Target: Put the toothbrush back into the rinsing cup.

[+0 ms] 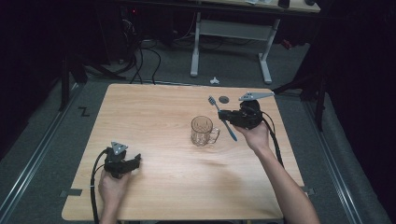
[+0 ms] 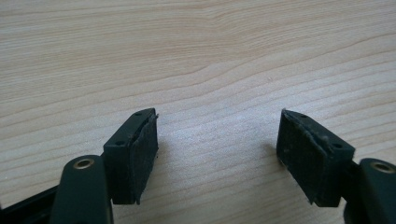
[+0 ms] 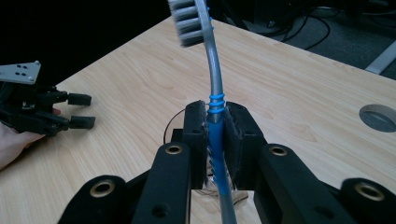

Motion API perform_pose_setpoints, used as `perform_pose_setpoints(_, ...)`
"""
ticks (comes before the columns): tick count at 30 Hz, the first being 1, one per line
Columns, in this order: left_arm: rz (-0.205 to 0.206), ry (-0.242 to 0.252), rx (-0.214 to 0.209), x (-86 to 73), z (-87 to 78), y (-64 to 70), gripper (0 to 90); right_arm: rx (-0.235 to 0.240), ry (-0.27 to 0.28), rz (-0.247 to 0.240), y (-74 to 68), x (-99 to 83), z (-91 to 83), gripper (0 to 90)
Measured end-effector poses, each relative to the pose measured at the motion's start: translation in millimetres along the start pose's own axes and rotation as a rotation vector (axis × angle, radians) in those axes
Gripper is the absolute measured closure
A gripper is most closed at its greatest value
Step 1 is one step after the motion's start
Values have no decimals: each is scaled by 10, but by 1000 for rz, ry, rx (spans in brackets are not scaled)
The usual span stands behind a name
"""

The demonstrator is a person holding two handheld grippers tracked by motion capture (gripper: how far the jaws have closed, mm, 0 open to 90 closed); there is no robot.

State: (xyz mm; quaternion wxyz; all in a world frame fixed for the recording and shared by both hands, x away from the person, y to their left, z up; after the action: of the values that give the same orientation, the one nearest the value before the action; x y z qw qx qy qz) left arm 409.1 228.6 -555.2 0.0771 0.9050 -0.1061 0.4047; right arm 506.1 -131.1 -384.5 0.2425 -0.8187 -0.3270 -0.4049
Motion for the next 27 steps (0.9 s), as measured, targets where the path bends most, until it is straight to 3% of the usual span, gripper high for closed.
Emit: perform_pose_setpoints(27,0,0,0,0,0,0,298,4,22,-13,-45,91,214,797)
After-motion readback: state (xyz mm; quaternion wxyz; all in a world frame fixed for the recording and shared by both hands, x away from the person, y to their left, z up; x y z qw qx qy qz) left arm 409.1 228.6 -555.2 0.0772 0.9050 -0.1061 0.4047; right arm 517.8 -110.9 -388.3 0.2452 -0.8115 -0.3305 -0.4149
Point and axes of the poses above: each handheld gripper's, and its own axes: z roughly forward along the jaws, x roughly out of its top, y roughly to its right, the point moved 7 cm from there along z, roughly forward along the jaws, and after that the axes turned 4 degrees about -x, right-handed, at the moved point
